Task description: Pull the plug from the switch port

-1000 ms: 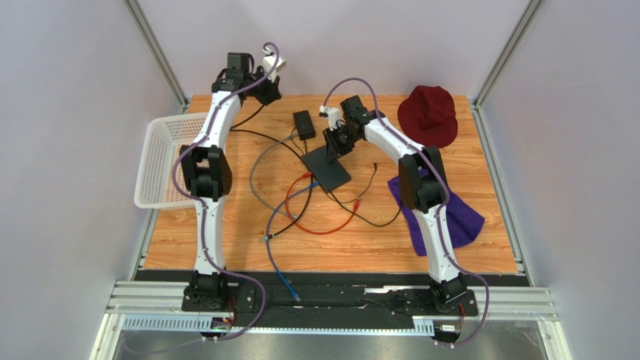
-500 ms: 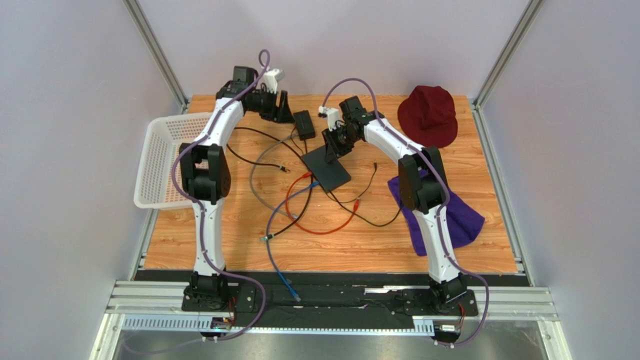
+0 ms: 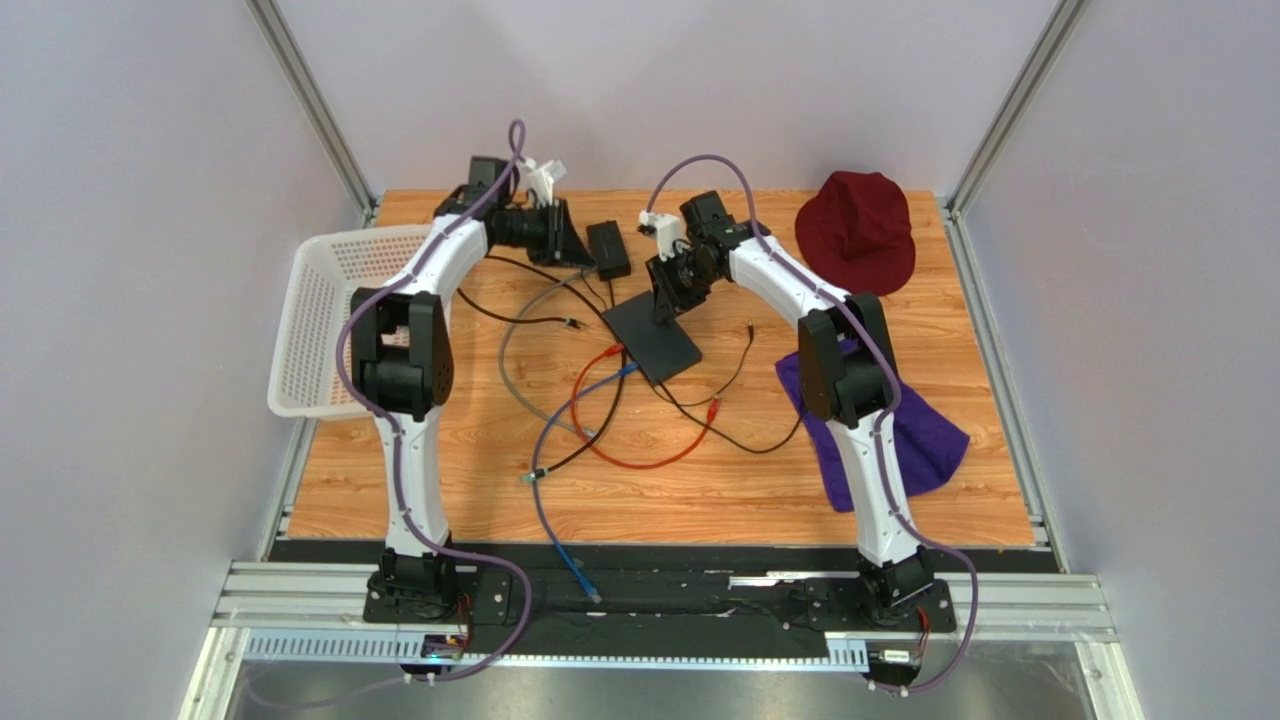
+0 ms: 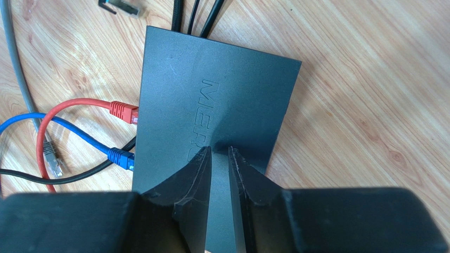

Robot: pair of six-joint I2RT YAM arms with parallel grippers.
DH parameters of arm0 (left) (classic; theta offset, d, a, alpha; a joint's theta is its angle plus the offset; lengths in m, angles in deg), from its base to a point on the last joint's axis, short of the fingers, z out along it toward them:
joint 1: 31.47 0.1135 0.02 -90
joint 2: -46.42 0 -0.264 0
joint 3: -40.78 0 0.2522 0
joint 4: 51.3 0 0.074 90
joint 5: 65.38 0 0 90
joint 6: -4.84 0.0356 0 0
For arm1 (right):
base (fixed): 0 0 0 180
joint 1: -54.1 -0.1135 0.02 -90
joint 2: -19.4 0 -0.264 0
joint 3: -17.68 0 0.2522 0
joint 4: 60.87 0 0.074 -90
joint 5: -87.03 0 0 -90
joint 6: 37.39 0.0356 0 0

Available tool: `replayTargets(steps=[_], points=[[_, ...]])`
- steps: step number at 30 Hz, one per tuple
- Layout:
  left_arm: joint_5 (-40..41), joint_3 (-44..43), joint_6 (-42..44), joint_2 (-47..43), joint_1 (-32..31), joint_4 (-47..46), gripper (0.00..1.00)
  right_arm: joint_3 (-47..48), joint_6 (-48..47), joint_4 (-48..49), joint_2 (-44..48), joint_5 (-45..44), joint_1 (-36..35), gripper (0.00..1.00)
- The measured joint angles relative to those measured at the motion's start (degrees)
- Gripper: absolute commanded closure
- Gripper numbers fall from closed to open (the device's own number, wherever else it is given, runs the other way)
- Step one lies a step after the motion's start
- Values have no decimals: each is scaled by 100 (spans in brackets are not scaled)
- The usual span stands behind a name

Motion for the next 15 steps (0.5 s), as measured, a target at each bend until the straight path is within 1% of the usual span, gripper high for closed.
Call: replayTargets(steps=[1, 2, 3, 4, 6, 8, 13, 15], points=[[24, 122, -26, 114, -13, 103, 88, 0, 15, -2, 11, -20, 4, 73], [55, 190, -17, 216, -24, 199, 100, -7, 24, 2, 31, -35, 22, 72], [107, 227, 13, 326, -39, 304, 100, -17, 42, -2, 57, -37, 35, 70], [199, 247, 98, 422, -48, 444, 100, -50, 48, 4, 105, -35, 50, 65], [393, 254, 271, 487, -85, 647, 100, -186, 61, 0, 240, -31, 68, 61], [540, 223, 501, 487, -109, 839, 100, -302, 74, -13, 387, -31, 85, 55], [721, -120, 831, 678, -223, 1259, 100, -562, 59, 7, 684, -179, 94, 39], [782, -291, 892, 872, -264, 1410, 100, -645, 46, 7, 730, -249, 94, 36]])
